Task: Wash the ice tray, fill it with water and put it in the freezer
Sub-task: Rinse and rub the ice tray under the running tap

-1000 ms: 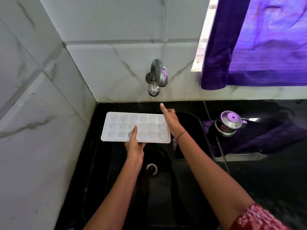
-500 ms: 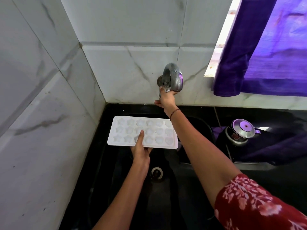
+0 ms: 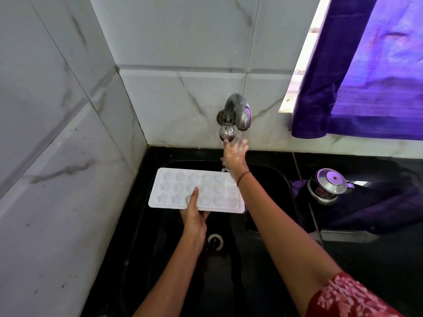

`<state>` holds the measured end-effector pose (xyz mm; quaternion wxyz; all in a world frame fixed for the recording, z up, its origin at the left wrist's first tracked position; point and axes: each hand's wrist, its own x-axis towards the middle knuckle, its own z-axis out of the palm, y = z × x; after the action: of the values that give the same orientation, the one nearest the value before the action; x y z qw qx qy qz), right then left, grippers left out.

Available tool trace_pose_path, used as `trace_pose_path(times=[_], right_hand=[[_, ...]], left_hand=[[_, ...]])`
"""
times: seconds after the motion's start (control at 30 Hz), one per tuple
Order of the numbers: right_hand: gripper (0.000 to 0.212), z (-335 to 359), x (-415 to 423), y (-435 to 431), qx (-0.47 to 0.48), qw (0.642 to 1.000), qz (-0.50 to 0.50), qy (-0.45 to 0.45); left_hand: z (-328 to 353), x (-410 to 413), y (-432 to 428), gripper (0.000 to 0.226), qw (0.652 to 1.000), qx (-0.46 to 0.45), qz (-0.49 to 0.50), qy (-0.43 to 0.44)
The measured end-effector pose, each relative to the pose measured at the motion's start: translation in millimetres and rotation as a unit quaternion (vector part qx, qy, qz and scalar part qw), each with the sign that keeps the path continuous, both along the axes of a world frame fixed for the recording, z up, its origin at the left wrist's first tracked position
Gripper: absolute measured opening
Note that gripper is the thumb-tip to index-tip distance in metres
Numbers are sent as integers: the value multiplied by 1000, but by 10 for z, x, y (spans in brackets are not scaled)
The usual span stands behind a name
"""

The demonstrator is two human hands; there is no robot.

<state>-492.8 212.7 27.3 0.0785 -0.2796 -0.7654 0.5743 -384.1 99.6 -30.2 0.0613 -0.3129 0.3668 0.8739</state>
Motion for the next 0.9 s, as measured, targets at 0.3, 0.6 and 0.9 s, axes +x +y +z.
trace_pose_path(times=[0.3, 0.6, 0.9], right_hand=[[31, -256, 771, 110, -495, 858, -99, -90], [15, -379, 935, 313, 114, 987, 64, -97], [19, -325, 1164, 197, 107, 987, 115, -36]], left_hand=[[-124, 198, -42, 45, 999, -28, 7, -33], [-92, 186, -77, 41, 999, -40, 1, -20], [74, 72, -32, 45, 999, -32, -30, 6]])
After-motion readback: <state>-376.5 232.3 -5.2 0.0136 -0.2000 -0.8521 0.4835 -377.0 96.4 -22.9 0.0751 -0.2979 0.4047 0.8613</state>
